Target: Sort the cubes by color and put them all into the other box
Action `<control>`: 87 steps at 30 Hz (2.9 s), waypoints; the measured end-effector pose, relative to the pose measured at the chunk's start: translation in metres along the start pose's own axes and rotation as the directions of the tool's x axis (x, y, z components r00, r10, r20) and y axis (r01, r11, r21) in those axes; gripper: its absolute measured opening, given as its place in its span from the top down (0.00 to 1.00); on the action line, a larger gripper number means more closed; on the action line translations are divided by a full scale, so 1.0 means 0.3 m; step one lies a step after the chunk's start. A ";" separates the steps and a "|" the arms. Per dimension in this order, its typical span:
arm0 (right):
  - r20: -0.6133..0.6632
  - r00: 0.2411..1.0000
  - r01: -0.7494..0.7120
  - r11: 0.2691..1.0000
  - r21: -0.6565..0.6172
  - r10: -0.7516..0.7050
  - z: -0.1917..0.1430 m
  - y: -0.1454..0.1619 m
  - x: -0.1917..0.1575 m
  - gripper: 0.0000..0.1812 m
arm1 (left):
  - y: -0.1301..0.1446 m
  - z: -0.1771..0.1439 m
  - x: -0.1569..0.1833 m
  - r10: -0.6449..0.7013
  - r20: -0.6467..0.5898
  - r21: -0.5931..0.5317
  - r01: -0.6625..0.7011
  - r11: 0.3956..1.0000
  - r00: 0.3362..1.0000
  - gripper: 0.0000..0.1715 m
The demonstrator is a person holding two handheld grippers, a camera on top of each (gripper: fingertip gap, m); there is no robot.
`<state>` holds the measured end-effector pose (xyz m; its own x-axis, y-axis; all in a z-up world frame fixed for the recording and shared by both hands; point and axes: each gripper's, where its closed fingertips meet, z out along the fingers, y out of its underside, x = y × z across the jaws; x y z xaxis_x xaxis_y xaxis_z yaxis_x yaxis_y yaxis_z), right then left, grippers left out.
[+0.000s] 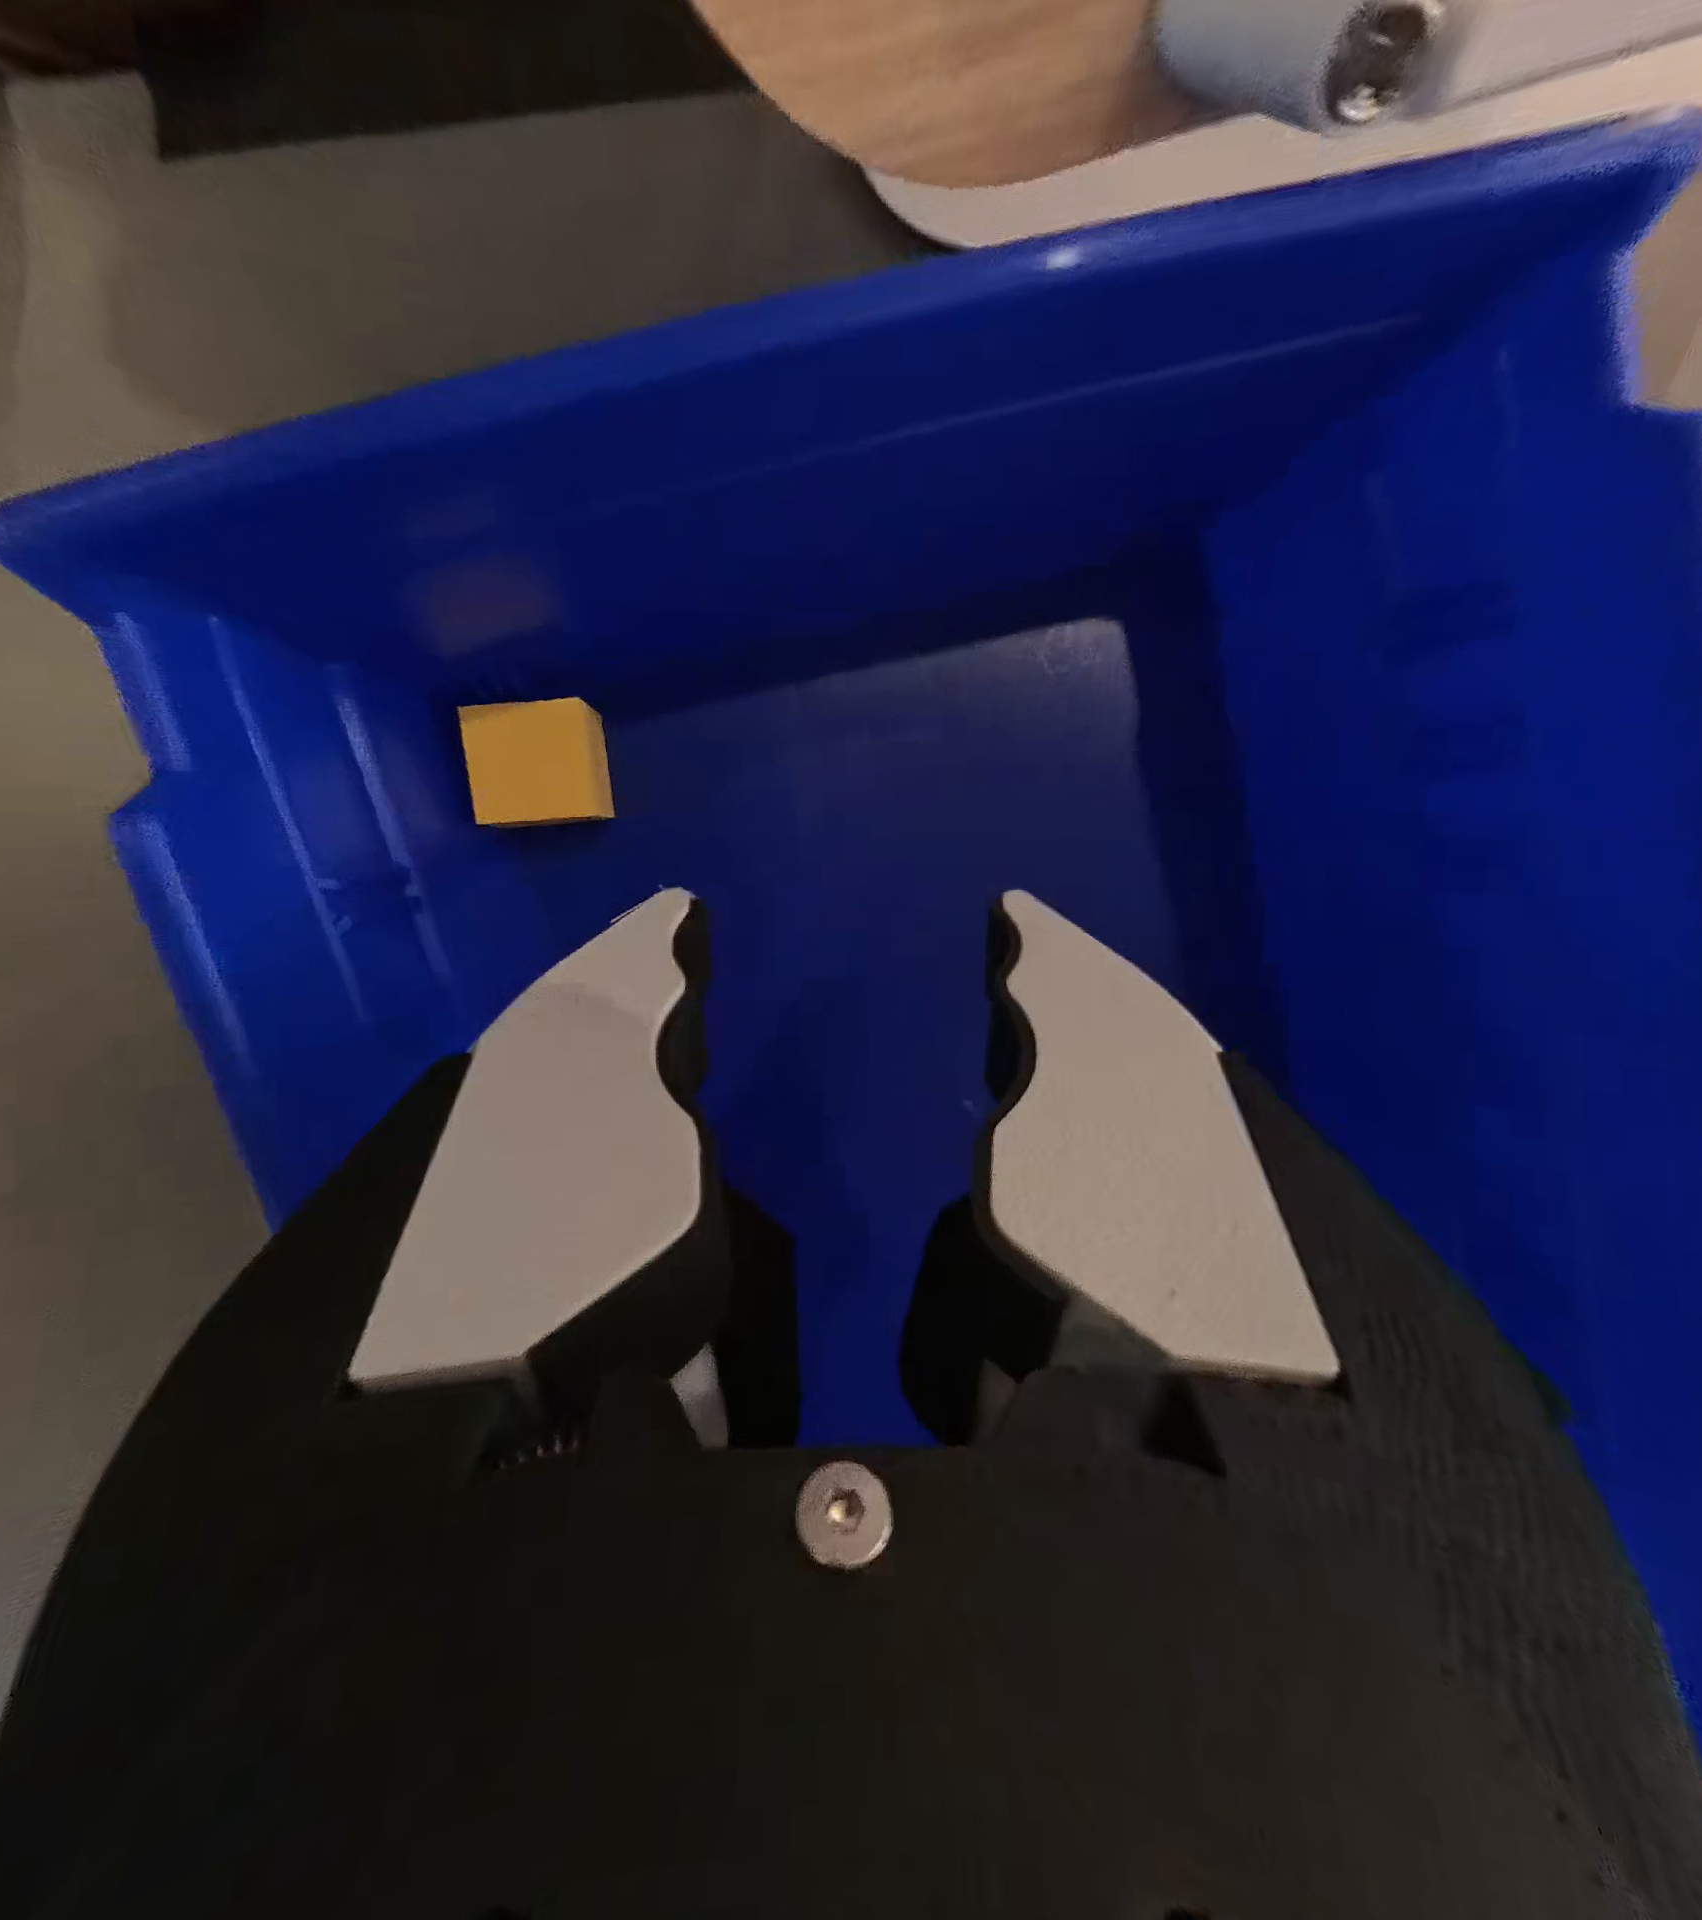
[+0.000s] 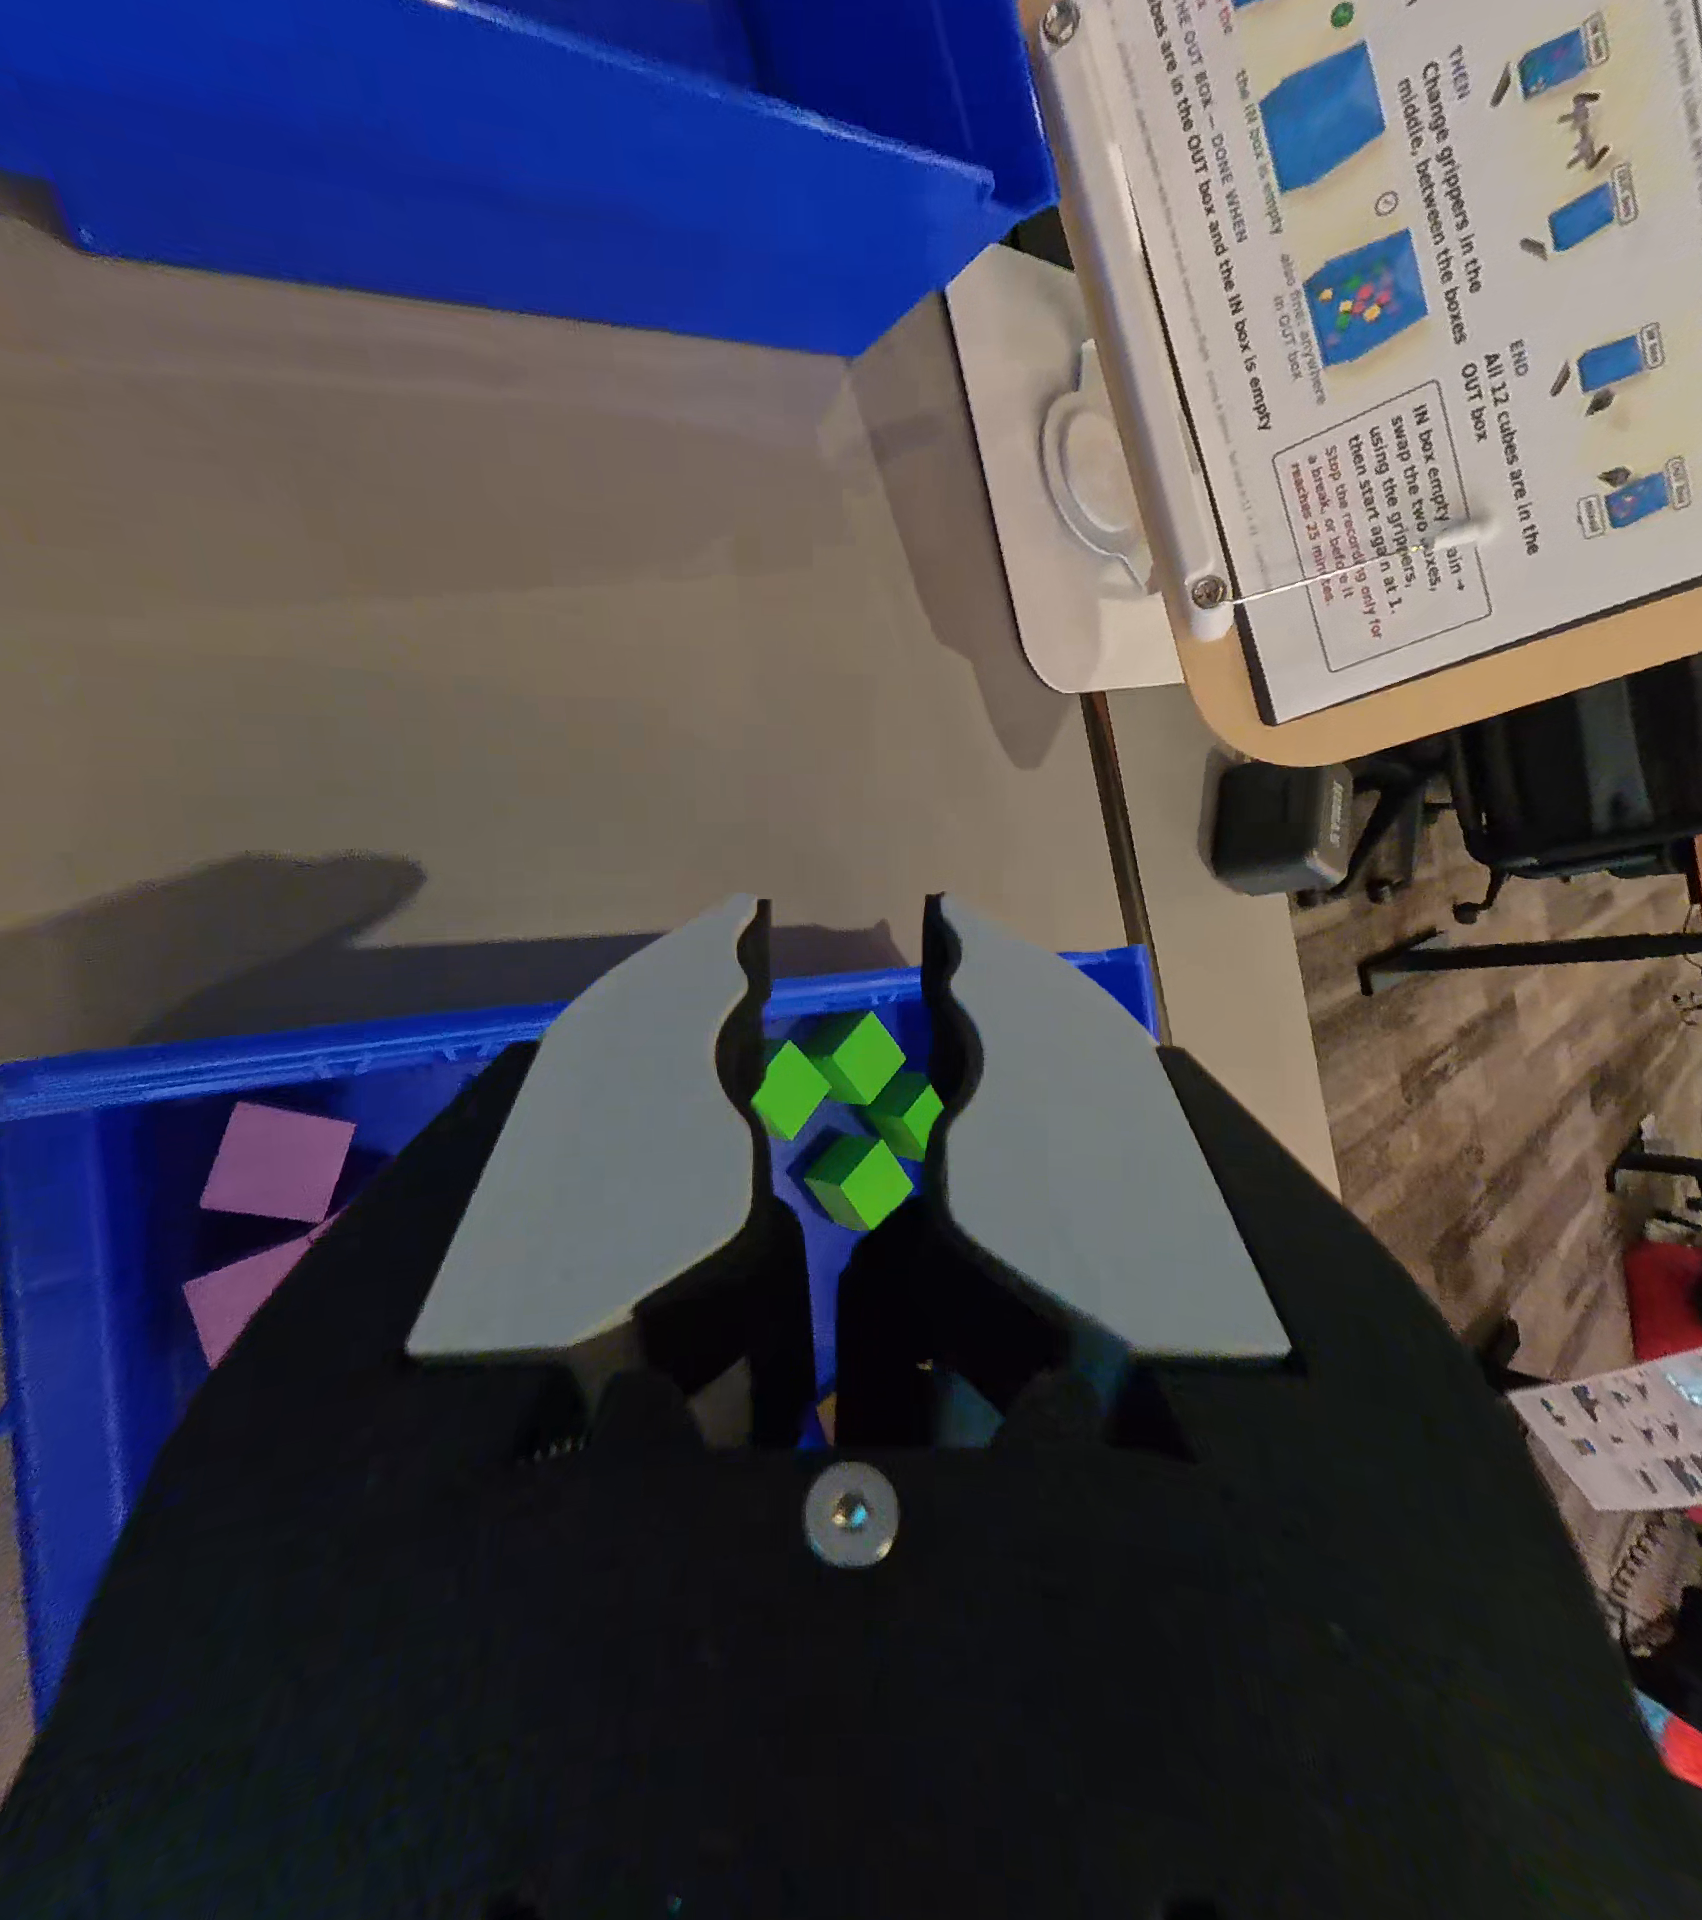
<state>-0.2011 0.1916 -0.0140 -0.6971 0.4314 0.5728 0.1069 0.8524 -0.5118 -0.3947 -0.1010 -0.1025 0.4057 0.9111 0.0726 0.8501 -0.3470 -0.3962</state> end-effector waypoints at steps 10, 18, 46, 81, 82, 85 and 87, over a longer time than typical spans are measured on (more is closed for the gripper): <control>-0.002 1.000 0.013 0.996 0.090 -0.013 -0.014 -0.017 -0.015 0.85 | -0.004 0.066 -0.096 -0.066 0.119 -0.238 0.093 0.967 0.991 0.61; -0.015 1.000 0.007 0.997 0.079 -0.006 -0.045 0.018 -0.017 0.85 | -0.033 0.094 -0.136 -0.006 0.163 -0.223 0.043 0.974 0.987 0.61; -0.036 0.999 0.037 0.994 0.101 -0.033 -0.076 -0.037 -0.034 0.86 | -0.004 0.149 -0.113 0.087 0.198 -0.239 -0.038 0.970 0.976 0.64; 0.070 0.998 -0.027 0.953 0.302 0.006 0.011 -0.250 -0.123 0.84 | 0.053 -0.047 0.150 -0.020 -0.343 -0.144 -0.031 0.989 0.939 0.83; 0.086 0.996 -0.041 0.942 0.332 0.014 0.035 -0.291 -0.134 0.82 | 0.051 -0.101 0.198 -0.020 -0.429 -0.104 -0.028 0.994 0.903 0.83; 0.113 0.993 -0.071 0.915 0.396 0.028 0.087 -0.414 -0.165 0.79 | 0.062 -0.290 0.345 0.022 -0.684 0.013 -0.018 1.000 0.729 0.83; 0.098 0.995 -0.069 0.903 0.424 0.031 0.101 -0.481 -0.168 0.79 | 0.091 -0.407 0.423 0.069 -0.797 0.070 -0.022 0.997 0.600 0.84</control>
<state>-0.2030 0.0379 0.0116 -0.7596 0.4261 0.4914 -0.1555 0.6146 -0.7734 -0.2790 -0.0222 0.0077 0.5698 0.3452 0.7458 0.8154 -0.3505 -0.4608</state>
